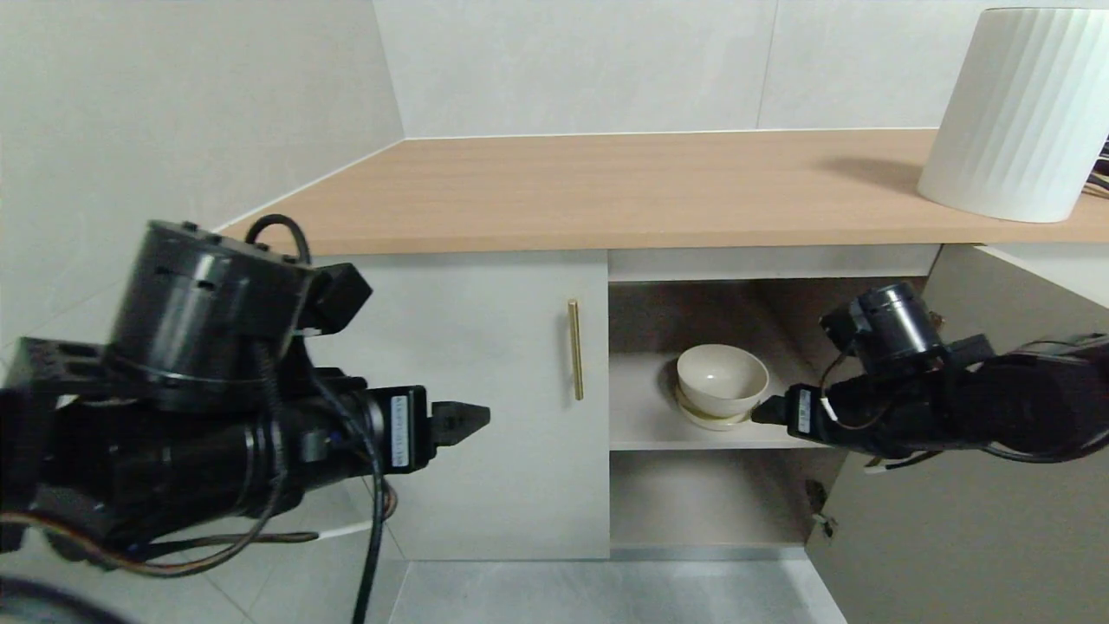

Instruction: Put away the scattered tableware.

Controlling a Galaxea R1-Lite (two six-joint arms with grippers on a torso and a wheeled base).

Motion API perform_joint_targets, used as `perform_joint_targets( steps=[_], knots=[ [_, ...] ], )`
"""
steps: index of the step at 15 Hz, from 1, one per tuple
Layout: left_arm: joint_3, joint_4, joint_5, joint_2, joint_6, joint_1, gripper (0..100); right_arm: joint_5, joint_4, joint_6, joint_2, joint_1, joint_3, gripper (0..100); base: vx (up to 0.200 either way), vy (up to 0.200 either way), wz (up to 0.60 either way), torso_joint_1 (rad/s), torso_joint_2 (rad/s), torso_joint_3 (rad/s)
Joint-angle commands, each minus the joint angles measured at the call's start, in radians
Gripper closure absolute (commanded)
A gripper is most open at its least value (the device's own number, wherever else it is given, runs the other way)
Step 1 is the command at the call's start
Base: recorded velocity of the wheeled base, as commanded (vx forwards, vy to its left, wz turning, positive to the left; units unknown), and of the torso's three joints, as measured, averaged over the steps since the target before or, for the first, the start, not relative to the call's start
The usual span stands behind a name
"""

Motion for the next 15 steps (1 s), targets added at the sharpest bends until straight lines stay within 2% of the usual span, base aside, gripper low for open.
perform_joint_targets(
  steps=[1, 3, 5, 14, 15],
  knots=[
    [0.082, 0.016, -0.004, -0.167, -0.001, 0.011, 0, 0.036, 0.140, -0.054, -0.347, 0.096, 0.112, 0, 0.000, 0.000, 0.00, 0.000, 0.00, 0.000],
    [0.120, 0.012, -0.010, -0.209, 0.000, 0.034, 0, 0.032, 0.242, -0.055, -0.447, 0.152, 0.110, 0, 0.000, 0.000, 0.00, 0.000, 0.00, 0.000],
    [0.117, 0.012, -0.013, -0.218, 0.002, 0.057, 0, 0.037, 0.305, -0.055, -0.522, 0.158, 0.129, 0, 0.000, 0.000, 0.00, 0.000, 0.00, 0.000],
    [0.119, 0.013, -0.013, -0.215, -0.004, 0.075, 0, 0.022, 0.313, -0.058, -0.505, 0.177, 0.130, 0, 0.000, 0.000, 0.00, 0.000, 0.00, 0.000],
    [0.119, 0.013, -0.013, -0.218, -0.004, 0.074, 0, 0.019, 0.318, -0.058, -0.507, 0.181, 0.132, 0, -0.200, 0.000, 0.00, 0.007, 0.00, 0.002]
  ],
)
